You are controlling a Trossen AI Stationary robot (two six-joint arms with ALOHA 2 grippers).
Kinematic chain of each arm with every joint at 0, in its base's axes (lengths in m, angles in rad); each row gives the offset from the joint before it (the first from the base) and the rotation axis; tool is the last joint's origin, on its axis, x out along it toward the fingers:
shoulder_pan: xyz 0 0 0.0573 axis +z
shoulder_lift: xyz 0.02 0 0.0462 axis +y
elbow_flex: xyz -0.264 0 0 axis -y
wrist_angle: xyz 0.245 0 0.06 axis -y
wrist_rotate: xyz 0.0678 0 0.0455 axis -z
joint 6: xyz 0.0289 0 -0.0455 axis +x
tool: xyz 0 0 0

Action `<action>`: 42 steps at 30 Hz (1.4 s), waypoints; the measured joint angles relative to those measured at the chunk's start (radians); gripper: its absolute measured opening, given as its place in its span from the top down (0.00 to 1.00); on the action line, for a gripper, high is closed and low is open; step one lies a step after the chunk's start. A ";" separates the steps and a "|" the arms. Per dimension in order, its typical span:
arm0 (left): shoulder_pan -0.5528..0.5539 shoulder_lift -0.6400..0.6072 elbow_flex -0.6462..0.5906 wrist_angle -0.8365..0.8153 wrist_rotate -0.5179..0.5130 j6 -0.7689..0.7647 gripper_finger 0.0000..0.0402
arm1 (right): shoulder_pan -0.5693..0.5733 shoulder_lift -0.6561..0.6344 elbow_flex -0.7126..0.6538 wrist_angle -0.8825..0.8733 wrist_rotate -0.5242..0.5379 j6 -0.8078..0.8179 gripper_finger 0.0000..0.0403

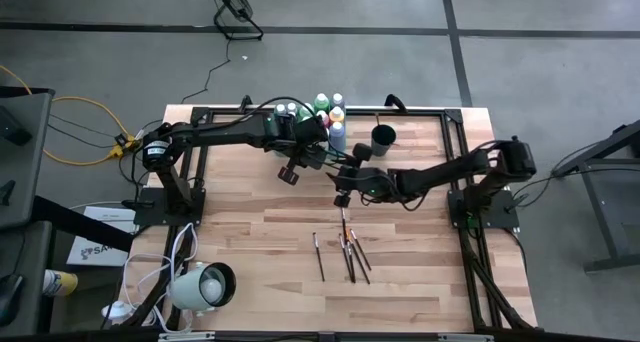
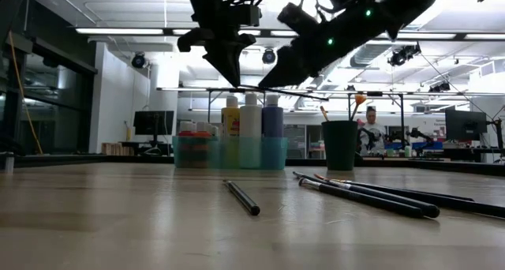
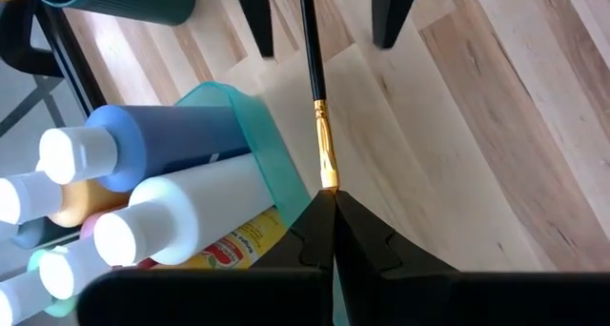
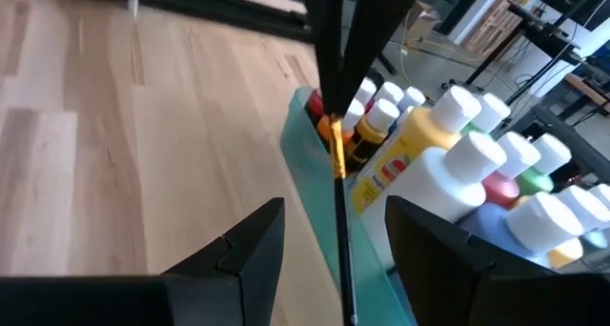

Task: Pick & Place Paint Supplies
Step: Put the orange paint brush into the green cup

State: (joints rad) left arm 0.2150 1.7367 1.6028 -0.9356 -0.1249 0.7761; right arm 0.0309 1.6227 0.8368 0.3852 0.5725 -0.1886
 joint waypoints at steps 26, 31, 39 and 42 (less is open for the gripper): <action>0.000 0.000 0.000 -0.002 0.002 0.000 1.00 | -0.093 0.039 -0.001 0.082 -0.188 -0.021 0.70; 0.000 0.000 0.000 -0.003 0.002 0.000 1.00 | -0.093 0.049 0.000 0.114 -0.195 -0.020 0.72; 0.000 0.000 0.000 -0.009 0.000 0.000 1.00 | -0.093 0.051 0.000 0.121 -0.206 -0.020 0.81; 0.000 0.000 0.000 -0.009 0.000 0.001 1.00 | -0.093 0.051 0.000 0.122 -0.206 -0.016 0.85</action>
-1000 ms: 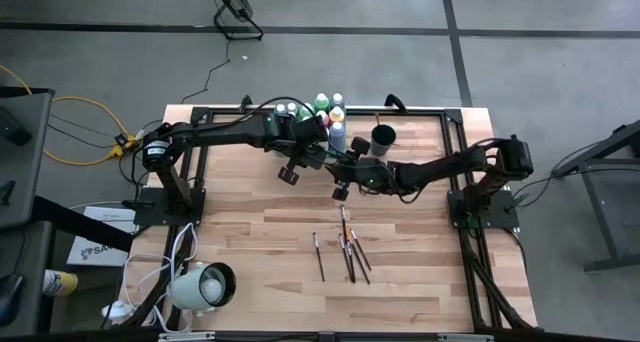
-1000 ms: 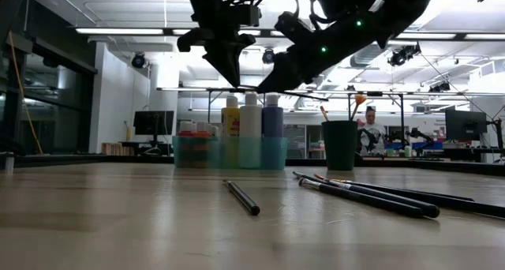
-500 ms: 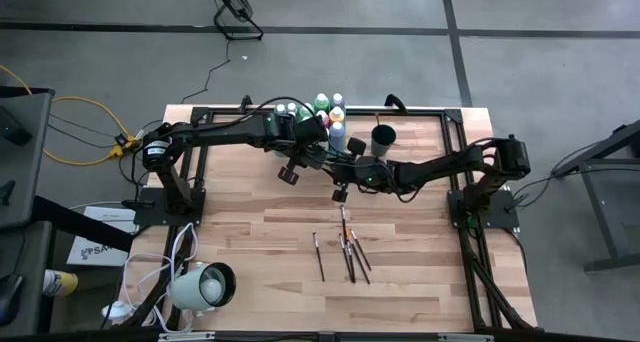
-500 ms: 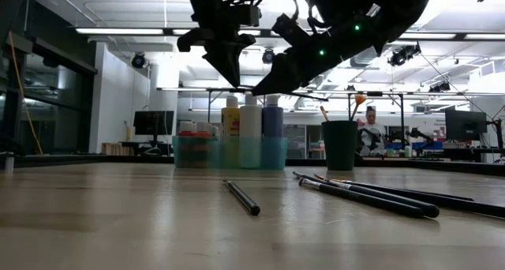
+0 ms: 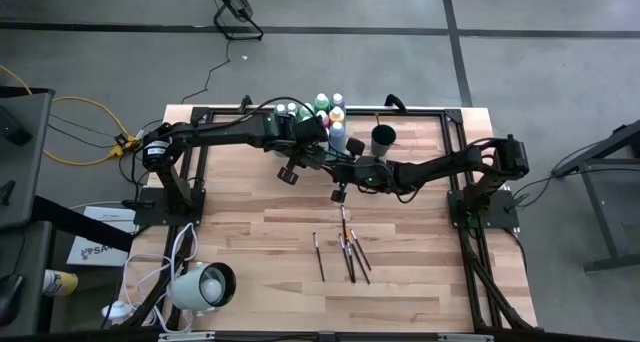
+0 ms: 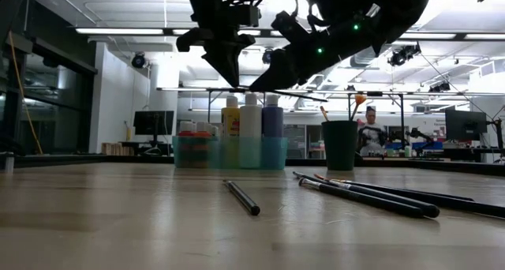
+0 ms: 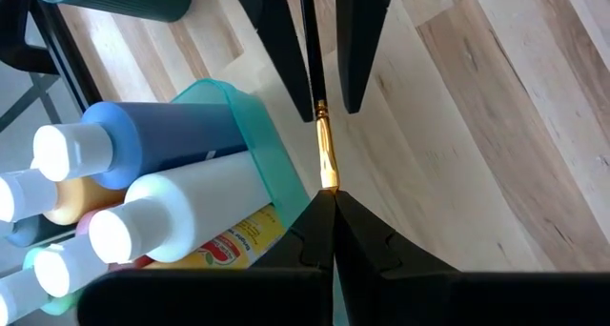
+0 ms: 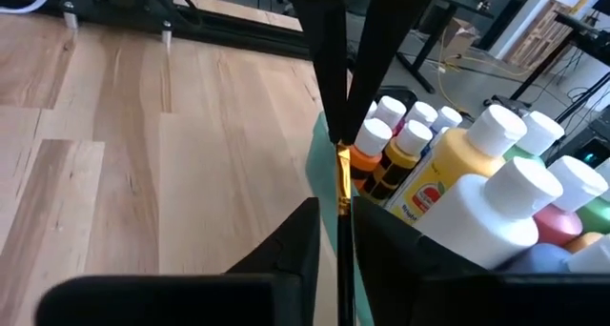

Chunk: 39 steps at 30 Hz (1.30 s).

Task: Pick & Place Paint Supplies
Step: Put the orange paint brush into the green cup

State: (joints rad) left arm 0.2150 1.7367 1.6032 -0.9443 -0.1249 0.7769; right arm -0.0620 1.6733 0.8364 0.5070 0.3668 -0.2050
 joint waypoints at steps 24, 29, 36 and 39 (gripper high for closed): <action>0.000 0.000 0.000 0.033 0.001 -0.013 0.91 | 0.003 0.000 0.000 -0.006 -0.001 0.079 0.98; 0.000 0.000 0.000 0.032 0.000 -0.013 0.74 | 0.004 -0.008 0.000 -0.035 0.031 0.081 0.99; 0.000 -0.046 0.001 -0.006 -0.084 -0.051 0.54 | -0.001 -0.064 -0.001 -0.049 0.161 0.087 0.99; 0.001 -0.080 0.001 0.013 -0.120 -0.068 0.53 | -0.015 -0.107 -0.001 -0.059 0.213 0.128 0.99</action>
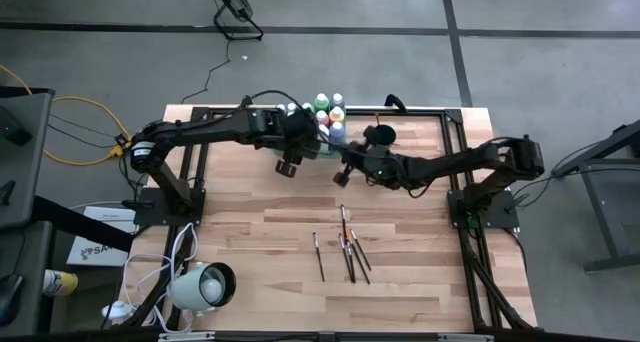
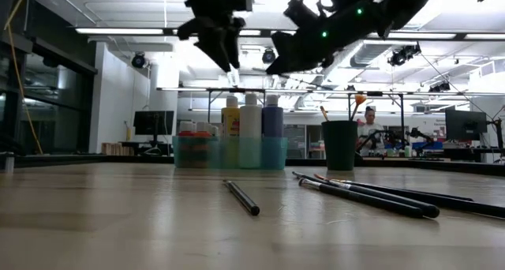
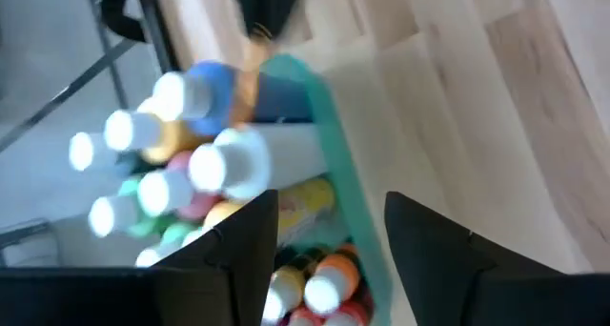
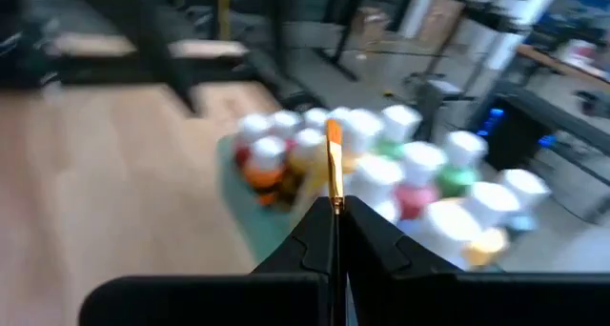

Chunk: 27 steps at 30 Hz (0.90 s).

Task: Pick & Place Paint Supplies
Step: Put the orange paint brush into the green cup

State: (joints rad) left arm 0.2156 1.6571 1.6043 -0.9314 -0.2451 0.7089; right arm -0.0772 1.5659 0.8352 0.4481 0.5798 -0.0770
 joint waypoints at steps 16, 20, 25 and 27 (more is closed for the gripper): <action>0.000 -0.052 0.000 0.016 -0.037 -0.044 0.54 | -0.173 -0.287 -0.164 0.081 0.185 0.231 0.99; 0.000 -0.051 0.000 0.016 -0.038 -0.063 0.54 | -0.183 -0.321 -0.291 0.325 0.183 0.230 0.99; 0.000 -0.051 0.000 0.016 -0.039 -0.063 0.54 | -0.216 -0.309 -0.403 0.579 0.150 0.209 0.99; 0.000 -0.051 0.000 0.017 -0.039 -0.062 0.54 | -0.237 -0.301 -0.422 0.652 0.148 0.210 0.99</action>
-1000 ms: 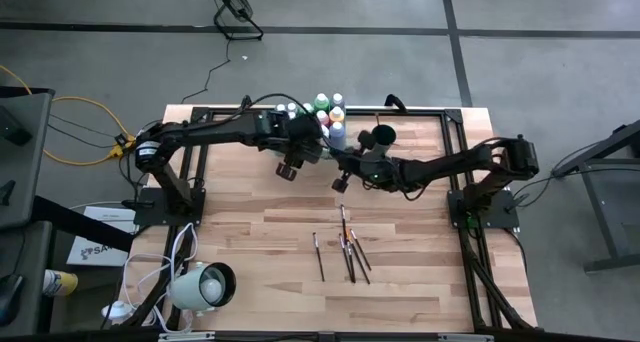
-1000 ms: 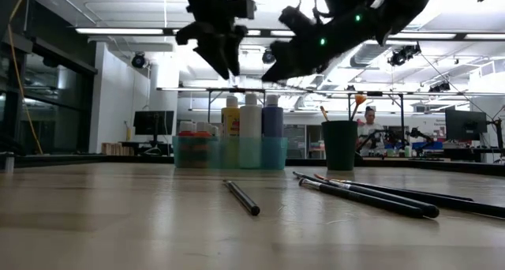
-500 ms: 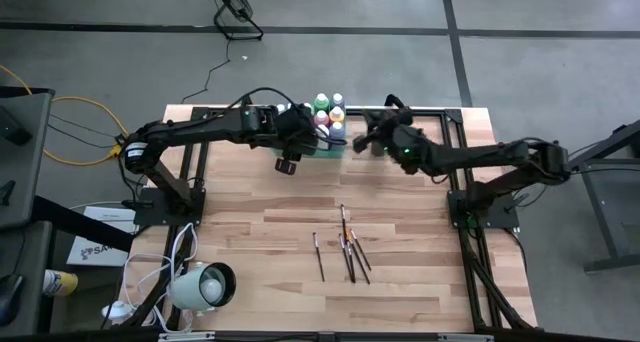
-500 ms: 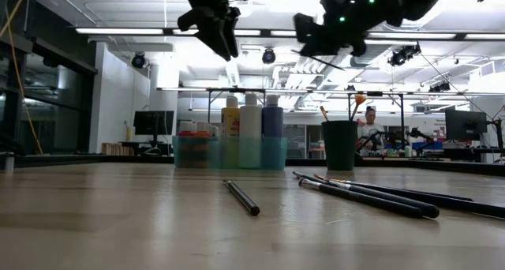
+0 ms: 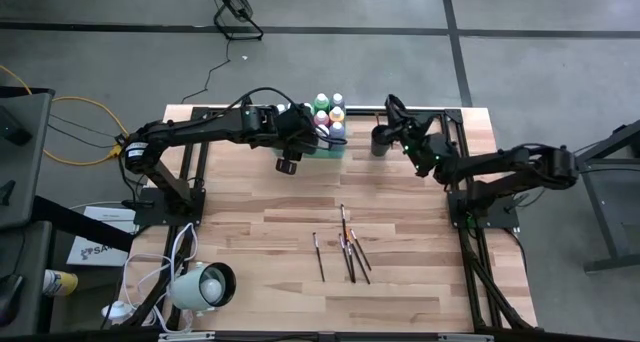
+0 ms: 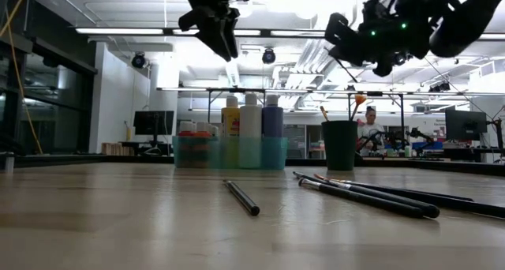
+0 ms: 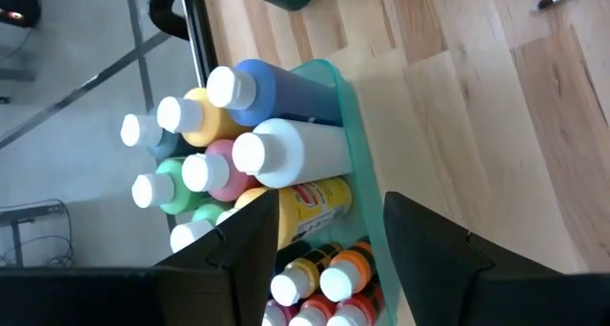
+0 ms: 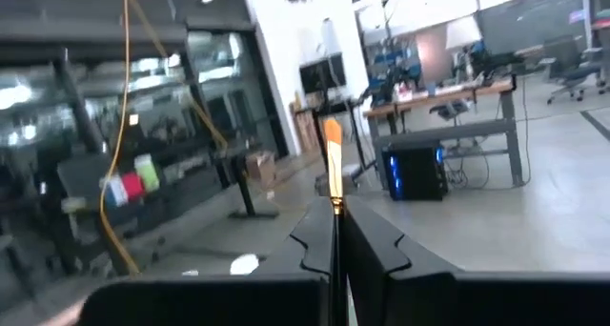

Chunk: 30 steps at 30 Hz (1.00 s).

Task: Pick & Place Paint Supplies
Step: Put the orange paint brush into the green cup

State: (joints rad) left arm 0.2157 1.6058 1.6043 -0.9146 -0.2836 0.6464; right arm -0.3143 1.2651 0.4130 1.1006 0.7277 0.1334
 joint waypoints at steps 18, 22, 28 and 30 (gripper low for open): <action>0.000 0.001 0.000 0.000 0.000 0.002 0.54 | -0.188 0.254 -0.004 0.214 -0.093 0.025 0.99; 0.000 0.001 0.000 0.000 0.000 0.002 0.54 | -0.209 0.318 0.002 0.287 -0.102 0.023 0.99; 0.000 0.001 -0.001 0.000 0.001 0.002 0.54 | -0.226 0.388 0.017 0.291 -0.108 0.021 0.99; 0.000 0.001 -0.001 -0.001 0.001 0.002 0.54 | -0.226 0.397 0.018 0.294 -0.108 0.014 0.99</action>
State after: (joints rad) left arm 0.2157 1.6070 1.6035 -0.9151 -0.2829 0.6487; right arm -0.5400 1.6619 0.4313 1.3944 0.6197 0.1476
